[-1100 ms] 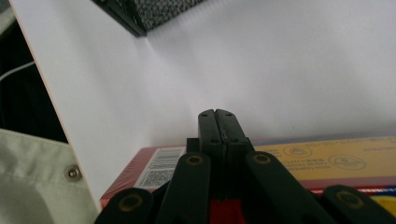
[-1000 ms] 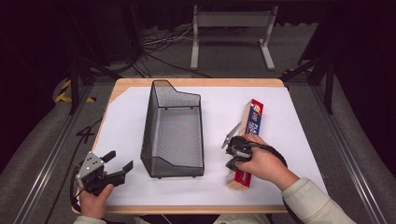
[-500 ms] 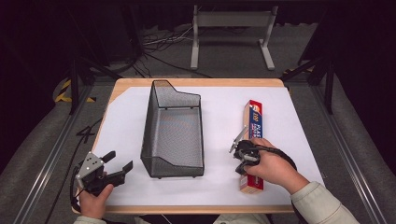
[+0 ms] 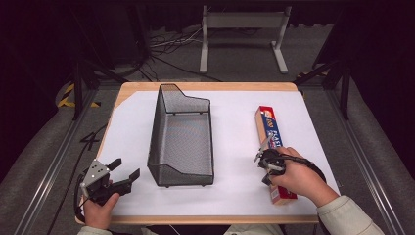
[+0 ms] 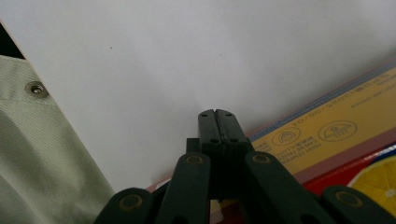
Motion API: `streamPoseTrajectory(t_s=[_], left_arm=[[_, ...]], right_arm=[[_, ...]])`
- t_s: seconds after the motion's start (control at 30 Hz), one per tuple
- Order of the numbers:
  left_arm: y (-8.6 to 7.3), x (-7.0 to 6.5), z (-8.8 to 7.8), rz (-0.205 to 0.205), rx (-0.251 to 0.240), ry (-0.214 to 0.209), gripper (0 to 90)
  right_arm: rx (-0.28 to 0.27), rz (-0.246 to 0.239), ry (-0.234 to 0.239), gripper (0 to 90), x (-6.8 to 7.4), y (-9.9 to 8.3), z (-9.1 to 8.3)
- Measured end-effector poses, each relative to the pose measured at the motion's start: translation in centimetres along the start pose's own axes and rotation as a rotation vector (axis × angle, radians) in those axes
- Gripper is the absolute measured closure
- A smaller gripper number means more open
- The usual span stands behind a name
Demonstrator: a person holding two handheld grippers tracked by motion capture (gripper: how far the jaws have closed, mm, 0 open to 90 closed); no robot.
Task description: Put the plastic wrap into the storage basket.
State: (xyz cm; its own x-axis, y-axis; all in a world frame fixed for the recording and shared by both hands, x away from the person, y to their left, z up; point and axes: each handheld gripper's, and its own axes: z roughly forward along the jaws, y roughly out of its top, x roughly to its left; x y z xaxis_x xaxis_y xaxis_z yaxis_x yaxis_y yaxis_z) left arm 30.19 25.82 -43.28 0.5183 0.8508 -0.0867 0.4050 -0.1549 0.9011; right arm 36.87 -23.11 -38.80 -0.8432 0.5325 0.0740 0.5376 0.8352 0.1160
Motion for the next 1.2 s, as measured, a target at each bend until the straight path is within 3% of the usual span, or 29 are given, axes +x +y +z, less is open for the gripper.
streamPoseTrajectory(t_s=[0.17, 0.23, 0.5, 0.63, 0.73, 0.77, 0.8, 0.83, 0.87, 0.93, 0.97, 1.07, 1.1, 1.2], left_arm=[[0.0, 0.0, 0.0, -0.001, 0.001, -0.002, 21.7], [0.0, 0.0, 0.0, 0.0, 0.004, -0.004, 21.7], [0.0, 0.0, 0.1, 0.001, 0.005, 0.001, 21.7], [0.0, 0.0, 0.1, -0.002, 0.003, 0.0, 21.7], [0.0, 0.1, 0.1, -0.005, 0.0, -0.003, 21.7], [0.1, 0.1, 0.2, -0.005, -0.001, -0.004, 21.7], [0.1, 0.1, 0.2, -0.007, -0.001, -0.006, 21.7], [0.1, 0.1, 0.3, -0.005, -0.003, -0.01, 21.7], [0.1, 0.1, 0.3, -0.005, -0.003, -0.01, 21.7], [0.3, 0.0, 0.4, -0.002, -0.006, -0.012, 21.6], [0.3, 0.0, 0.5, 0.001, -0.005, -0.012, 21.6], [0.4, -0.1, 0.7, 0.005, -0.004, -0.014, 21.7], [0.4, -0.1, 0.8, 0.004, -0.005, -0.016, 21.7], [0.6, -0.1, 0.9, 0.008, -0.006, -0.016, 21.7]], right_arm=[[0.013, 0.073, -0.038, 90.0, -1.4, -1.5, -0.1], [-0.012, 0.1, -0.017, 90.0, -1.9, -2.1, 0.1], [-0.049, 0.107, -0.008, 90.0, -1.9, -2.5, 0.1], [-0.111, 0.116, -0.003, 85.4, -2.0, -2.9, -0.1], [-0.22, 0.131, 0.002, 68.9, -1.9, -3.3, -0.8], [-0.302, 0.166, 0.013, 57.6, -1.8, -3.6, -1.1], [-0.394, 0.244, 0.042, 47.8, -1.6, -3.8, -1.5], [-0.456, 0.276, 0.059, 44.3, -1.6, -4.1, -1.8], [-0.456, 0.276, 0.059, 44.3, -1.6, -4.1, -1.8], [-0.572, 0.284, 0.036, 39.7, -1.4, -4.8, -2.4], [-0.679, 0.295, -0.001, 34.3, -1.3, -5.3, -3.0], [-0.812, 0.313, -0.043, 29.4, -1.2, -6.1, -3.7], [-0.812, 0.313, -0.043, 29.4, -1.2, -6.1, -3.7], [-0.907, 0.327, -0.104, 28.4, -1.3, -6.8, -4.6]])
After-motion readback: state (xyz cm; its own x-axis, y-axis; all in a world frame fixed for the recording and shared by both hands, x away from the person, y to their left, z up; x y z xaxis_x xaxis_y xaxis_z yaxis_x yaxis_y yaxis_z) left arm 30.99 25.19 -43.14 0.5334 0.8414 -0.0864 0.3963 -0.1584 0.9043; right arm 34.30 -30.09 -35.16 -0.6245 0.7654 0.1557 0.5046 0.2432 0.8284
